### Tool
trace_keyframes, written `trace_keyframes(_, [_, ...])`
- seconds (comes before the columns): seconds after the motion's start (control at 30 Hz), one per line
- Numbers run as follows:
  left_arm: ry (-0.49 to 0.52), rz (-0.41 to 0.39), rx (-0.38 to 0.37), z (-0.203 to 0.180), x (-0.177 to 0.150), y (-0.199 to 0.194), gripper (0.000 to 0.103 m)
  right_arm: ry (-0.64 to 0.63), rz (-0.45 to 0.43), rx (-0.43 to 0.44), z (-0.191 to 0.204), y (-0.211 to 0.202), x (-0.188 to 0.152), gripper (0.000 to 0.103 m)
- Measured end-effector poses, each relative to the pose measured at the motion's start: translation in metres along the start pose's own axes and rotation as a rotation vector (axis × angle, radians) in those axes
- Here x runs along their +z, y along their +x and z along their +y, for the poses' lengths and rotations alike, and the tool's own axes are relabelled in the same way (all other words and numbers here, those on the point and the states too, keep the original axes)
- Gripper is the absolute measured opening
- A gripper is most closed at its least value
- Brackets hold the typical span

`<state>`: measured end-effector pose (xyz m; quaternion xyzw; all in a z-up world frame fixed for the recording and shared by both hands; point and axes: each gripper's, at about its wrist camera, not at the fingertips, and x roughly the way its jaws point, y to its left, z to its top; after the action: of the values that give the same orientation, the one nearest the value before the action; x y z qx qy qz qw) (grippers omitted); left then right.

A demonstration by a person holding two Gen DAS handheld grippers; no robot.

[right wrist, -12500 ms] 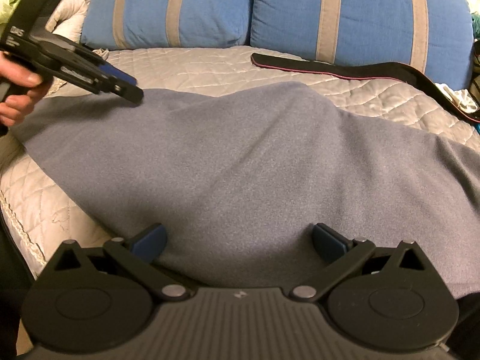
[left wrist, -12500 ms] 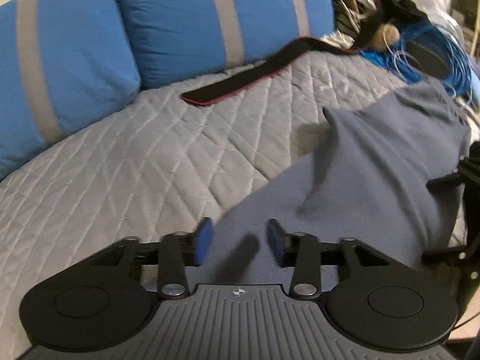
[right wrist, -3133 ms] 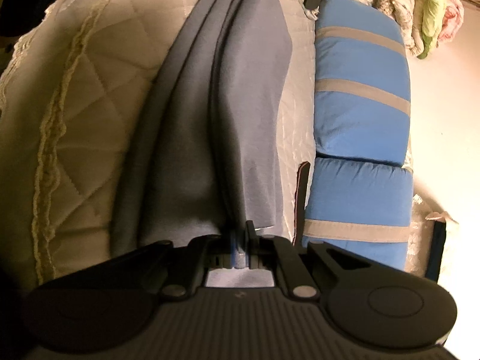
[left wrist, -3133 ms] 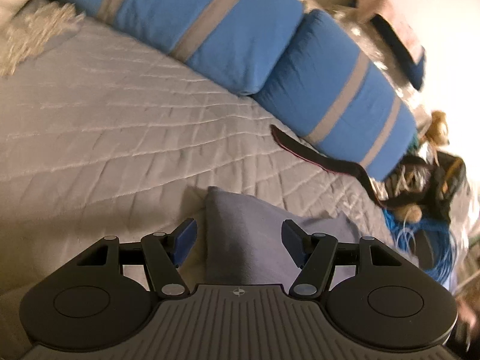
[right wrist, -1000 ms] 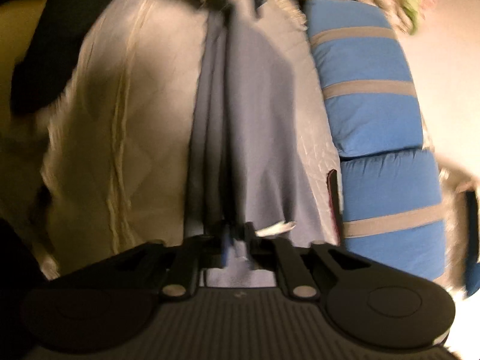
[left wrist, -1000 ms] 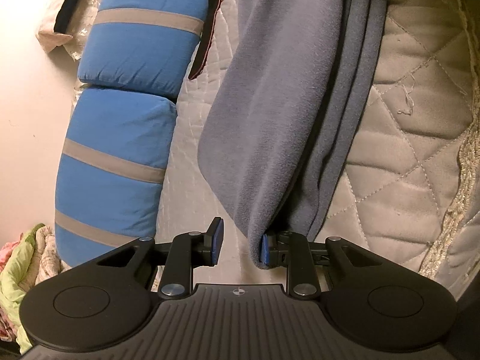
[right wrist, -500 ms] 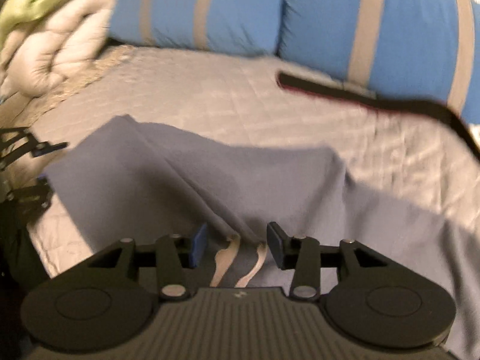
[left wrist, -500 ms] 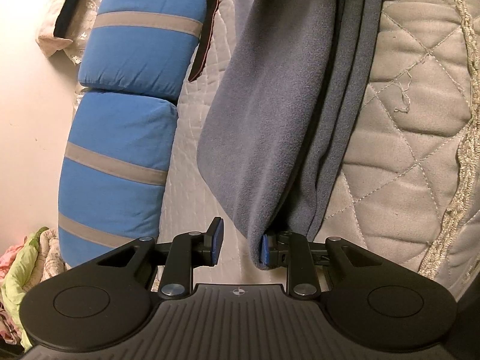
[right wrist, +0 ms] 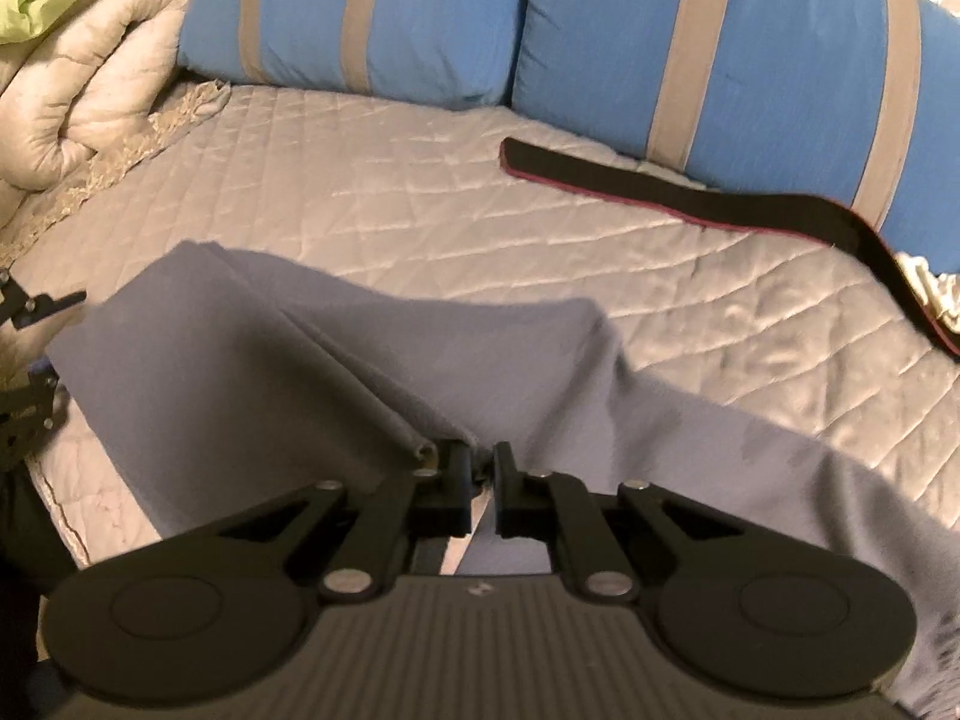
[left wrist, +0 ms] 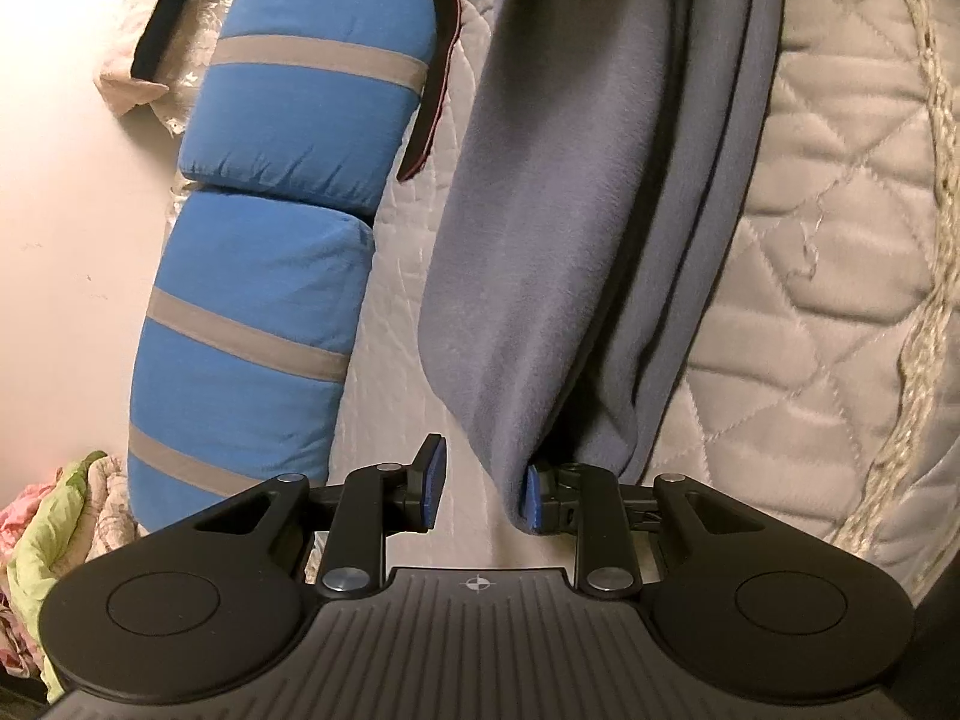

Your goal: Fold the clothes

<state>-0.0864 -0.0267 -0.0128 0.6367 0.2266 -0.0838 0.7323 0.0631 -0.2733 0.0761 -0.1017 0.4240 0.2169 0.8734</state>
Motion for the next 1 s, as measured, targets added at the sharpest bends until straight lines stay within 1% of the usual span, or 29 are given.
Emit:
trace_keyframes(0.03, [0.001,-0.001,0.002,-0.001,0.001,0.0,0.027,0.0,-0.003,-0.004,-0.003,-0.001,0.002,0.006])
trace_keyframes(0.1, [0.001,-0.002,0.006,-0.003,0.004,-0.001,0.035,0.005,-0.005,-0.016,-0.009,-0.002,0.007,0.006])
trace_keyframes(0.2, [0.016,0.005,0.006,-0.008,0.007,0.002,0.036,0.015,0.007,-0.026,-0.015,0.006,0.012,0.007])
trace_keyframes(0.23, [0.028,0.009,0.008,-0.01,0.007,0.003,0.036,0.005,0.014,-0.042,-0.013,0.011,0.012,0.007])
trace_keyframes(0.27, [0.04,0.012,0.011,-0.013,0.007,0.003,0.036,-0.005,0.022,-0.058,-0.011,0.015,0.011,0.01])
trace_keyframes(0.3, [0.054,0.017,0.018,-0.015,0.007,0.004,0.036,-0.018,0.029,-0.105,-0.009,0.019,0.01,0.024])
trace_keyframes(0.33, [0.064,0.02,0.023,-0.016,0.007,0.004,0.036,-0.031,0.037,-0.154,-0.006,0.023,0.009,0.027])
trace_keyframes(0.37, [0.072,0.019,0.027,-0.017,0.007,0.003,0.036,-0.048,0.024,-0.221,-0.002,0.024,0.008,0.039])
trace_keyframes(0.4, [0.075,0.02,0.029,-0.017,0.006,0.003,0.036,-0.059,0.0,-0.262,0.0,0.021,0.005,0.054])
trace_keyframes(0.43, [0.076,0.02,0.031,-0.017,0.006,0.003,0.036,-0.067,-0.026,-0.269,0.003,0.018,0.003,0.059])
trace_keyframes(0.47, [0.078,0.02,0.033,-0.016,0.006,0.002,0.039,-0.073,-0.036,-0.259,0.006,0.015,0.0,0.065])
trace_keyframes(0.5, [0.083,0.018,0.039,-0.016,0.006,0.002,0.045,-0.079,-0.044,-0.247,0.009,0.013,-0.003,0.065])
trace_keyframes(0.53, [0.09,0.015,0.047,-0.015,0.006,0.001,0.048,-0.085,-0.052,-0.236,0.012,0.011,-0.006,0.066])
trace_keyframes(0.6, [0.103,0.007,0.054,-0.013,0.005,-0.003,0.059,-0.097,-0.068,-0.213,0.018,0.007,-0.012,0.069])
trace_keyframes(0.67, [0.114,-0.006,0.046,-0.011,0.004,-0.009,0.061,-0.109,-0.084,-0.191,0.024,0.002,-0.018,0.07])
trace_keyframes(0.87, [0.146,-0.044,0.02,-0.004,-0.002,-0.03,0.061,-0.144,-0.133,-0.122,0.041,-0.011,-0.035,0.077])
trace_keyframes(0.9, [0.122,-0.058,0.008,0.003,-0.002,-0.036,0.061,-0.145,-0.136,-0.12,0.044,-0.011,-0.038,0.077])
trace_keyframes(0.93, [0.076,-0.074,-0.008,0.013,-0.002,-0.042,0.061,-0.145,-0.139,-0.119,0.047,-0.011,-0.04,0.077])
trace_keyframes(1.0, [-0.066,-0.094,-0.053,0.043,-0.001,-0.049,0.061,-0.147,-0.144,-0.117,0.053,-0.011,-0.045,0.078])
